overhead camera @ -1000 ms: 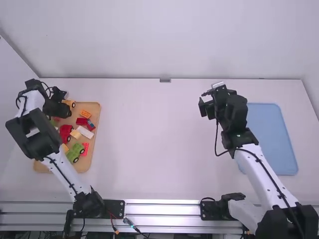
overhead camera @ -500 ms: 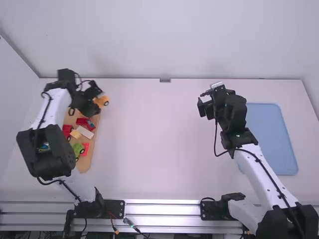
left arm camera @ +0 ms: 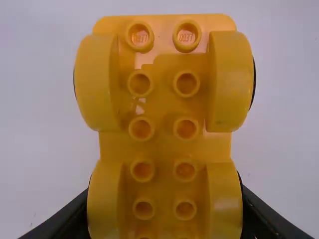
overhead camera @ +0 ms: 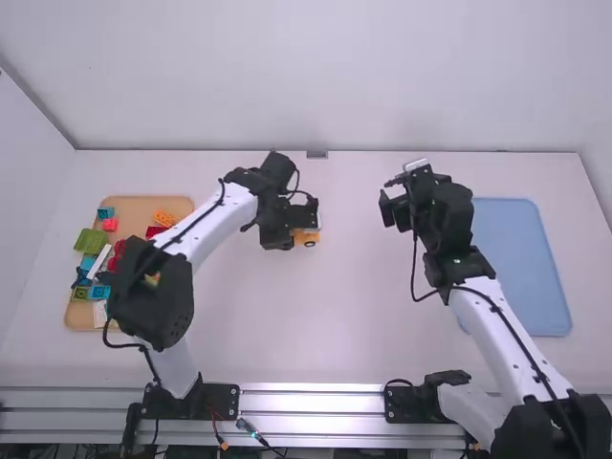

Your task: Assemble lego blocks to make yellow taxi

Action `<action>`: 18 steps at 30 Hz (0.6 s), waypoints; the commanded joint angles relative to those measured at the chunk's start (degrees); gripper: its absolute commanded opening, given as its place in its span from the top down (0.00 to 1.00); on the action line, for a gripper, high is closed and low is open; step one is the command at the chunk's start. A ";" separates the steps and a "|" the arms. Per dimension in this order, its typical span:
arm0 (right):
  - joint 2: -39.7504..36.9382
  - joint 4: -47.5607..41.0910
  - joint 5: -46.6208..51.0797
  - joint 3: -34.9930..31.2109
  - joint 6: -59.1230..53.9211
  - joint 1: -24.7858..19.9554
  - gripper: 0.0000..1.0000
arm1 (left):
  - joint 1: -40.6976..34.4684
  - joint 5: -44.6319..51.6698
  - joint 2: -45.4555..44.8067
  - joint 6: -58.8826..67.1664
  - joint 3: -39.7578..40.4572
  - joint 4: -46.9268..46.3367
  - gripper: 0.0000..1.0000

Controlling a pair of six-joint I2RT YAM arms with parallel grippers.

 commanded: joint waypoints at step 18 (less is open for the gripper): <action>-7.43 -6.10 -0.17 1.92 0.07 -1.05 0.01 | -2.82 7.32 5.49 0.72 -13.94 19.32 0.82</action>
